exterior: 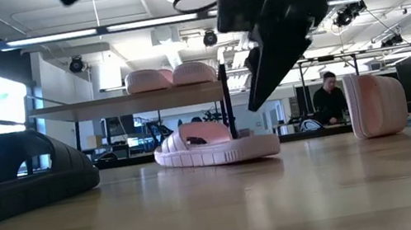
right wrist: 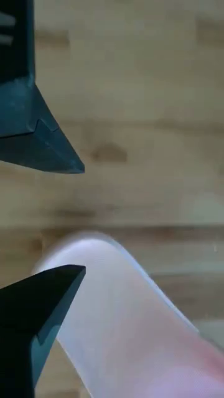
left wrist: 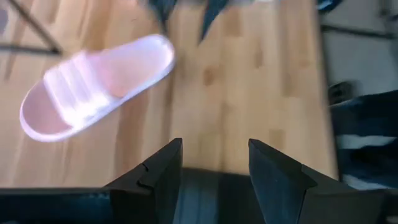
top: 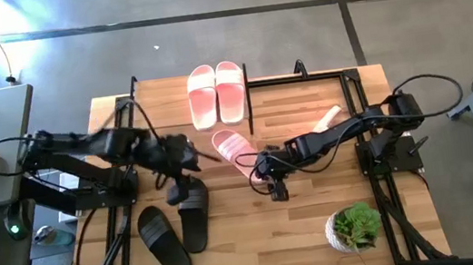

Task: Pick and place slides into the shelf
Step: Put the pink slide under the shelf

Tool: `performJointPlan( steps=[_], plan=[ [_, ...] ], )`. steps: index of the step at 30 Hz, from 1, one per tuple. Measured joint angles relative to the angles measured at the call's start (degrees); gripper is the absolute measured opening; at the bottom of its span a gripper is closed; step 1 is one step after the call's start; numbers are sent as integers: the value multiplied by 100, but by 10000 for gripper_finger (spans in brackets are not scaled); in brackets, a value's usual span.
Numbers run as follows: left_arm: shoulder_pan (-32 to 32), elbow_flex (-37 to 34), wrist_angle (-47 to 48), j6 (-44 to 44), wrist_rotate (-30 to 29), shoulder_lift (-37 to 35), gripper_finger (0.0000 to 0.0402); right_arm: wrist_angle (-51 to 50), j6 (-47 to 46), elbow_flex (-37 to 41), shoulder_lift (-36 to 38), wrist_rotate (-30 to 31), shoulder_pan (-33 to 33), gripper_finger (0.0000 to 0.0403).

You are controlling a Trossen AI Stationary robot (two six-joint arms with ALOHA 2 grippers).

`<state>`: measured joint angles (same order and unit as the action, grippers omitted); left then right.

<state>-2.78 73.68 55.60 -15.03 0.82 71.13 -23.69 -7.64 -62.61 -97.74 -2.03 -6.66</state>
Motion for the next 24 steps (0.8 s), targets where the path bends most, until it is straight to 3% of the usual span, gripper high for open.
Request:
performJointPlan(
  steps=[6,12,17,24],
  plan=[
    [-386,-1244,-1110,-480,-1131,0,168,-1115,-615,0,727,-159,7,226],
    [-642,-2343,-2642,-970,-1997,209,168,-2056,-1168,2,1240,-148,4,133],
    [-625,-2746,-3320,-1103,-2366,766,167,-1294,-1372,388,1117,-146,52,21],
    [-623,-2746,-3679,-1192,-2551,1725,140,-162,-1654,1219,1067,281,463,4]
  ],
)
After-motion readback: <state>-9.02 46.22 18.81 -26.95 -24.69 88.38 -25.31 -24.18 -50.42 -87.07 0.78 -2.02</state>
